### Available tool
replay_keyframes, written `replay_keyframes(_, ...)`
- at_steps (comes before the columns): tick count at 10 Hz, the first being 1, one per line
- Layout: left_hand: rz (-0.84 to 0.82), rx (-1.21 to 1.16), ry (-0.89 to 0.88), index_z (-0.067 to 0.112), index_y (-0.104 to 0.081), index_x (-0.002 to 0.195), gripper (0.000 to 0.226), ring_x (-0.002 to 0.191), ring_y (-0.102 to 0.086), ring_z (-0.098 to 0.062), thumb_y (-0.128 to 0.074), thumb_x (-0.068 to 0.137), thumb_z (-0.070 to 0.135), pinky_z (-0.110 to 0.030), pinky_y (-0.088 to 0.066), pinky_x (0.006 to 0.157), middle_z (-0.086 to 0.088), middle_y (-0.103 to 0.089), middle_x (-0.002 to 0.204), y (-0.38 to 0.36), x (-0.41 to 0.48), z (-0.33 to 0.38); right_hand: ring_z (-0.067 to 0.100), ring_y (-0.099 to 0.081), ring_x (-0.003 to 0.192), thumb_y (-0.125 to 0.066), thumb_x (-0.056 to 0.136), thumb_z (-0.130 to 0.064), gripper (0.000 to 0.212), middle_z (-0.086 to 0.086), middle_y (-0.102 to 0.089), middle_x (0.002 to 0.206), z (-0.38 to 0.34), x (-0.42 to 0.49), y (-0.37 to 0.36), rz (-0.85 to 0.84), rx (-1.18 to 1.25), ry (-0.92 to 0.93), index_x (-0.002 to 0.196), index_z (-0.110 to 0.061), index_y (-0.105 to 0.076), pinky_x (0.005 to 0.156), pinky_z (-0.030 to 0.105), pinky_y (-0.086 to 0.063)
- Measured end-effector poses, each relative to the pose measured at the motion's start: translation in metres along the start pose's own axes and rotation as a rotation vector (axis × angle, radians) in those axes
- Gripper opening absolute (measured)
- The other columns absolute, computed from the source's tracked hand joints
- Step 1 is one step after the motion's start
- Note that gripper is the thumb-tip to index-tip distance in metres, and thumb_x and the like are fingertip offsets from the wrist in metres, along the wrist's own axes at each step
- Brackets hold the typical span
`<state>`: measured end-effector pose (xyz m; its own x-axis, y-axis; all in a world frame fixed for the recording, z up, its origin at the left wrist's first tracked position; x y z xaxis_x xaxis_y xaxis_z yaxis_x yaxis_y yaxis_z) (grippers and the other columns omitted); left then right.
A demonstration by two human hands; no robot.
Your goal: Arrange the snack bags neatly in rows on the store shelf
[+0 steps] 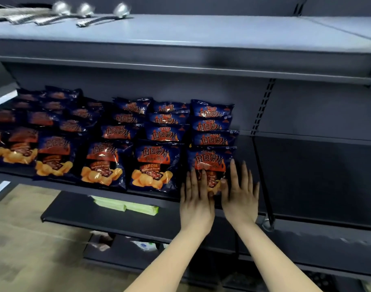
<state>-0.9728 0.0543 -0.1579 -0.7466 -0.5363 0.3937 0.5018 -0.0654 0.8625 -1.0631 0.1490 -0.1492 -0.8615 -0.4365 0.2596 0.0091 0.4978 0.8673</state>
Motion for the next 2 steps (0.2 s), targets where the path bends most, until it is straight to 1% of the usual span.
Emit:
replay_keyframes(1,0.031,0.012,-0.041,0.007,-0.022,0.145,0.063,0.139,-0.021,-0.031,-0.033,0.09,0.036,-0.048,-0.03,0.107,-0.019,-0.017,0.152,0.016,0.002,0.002,0.015,0.0,0.146,-0.007,0.088,-0.061,0.062,-0.007,0.004,0.158,-0.004,-0.002,0.007,-0.012,0.116,0.031,0.142,-0.046,0.017,0.118,0.042,0.0)
replay_keyframes(2,0.062,-0.009,-0.097,0.01,-0.018,0.146,0.064,0.143,-0.012,-0.028,-0.034,0.09,0.036,-0.05,-0.022,0.112,-0.015,-0.011,0.154,0.031,-0.006,0.004,0.008,-0.004,0.144,-0.024,0.089,-0.058,0.063,-0.009,-0.005,0.158,0.003,-0.003,0.014,-0.004,0.419,-0.007,0.144,-0.047,0.005,0.118,0.04,-0.004)
Point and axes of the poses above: each hand's wrist, its own x-axis towards the middle knuckle, its own y-axis out of the back of the hand, z = x × y, the point moved 10 cm from there along x, towards the middle knuckle
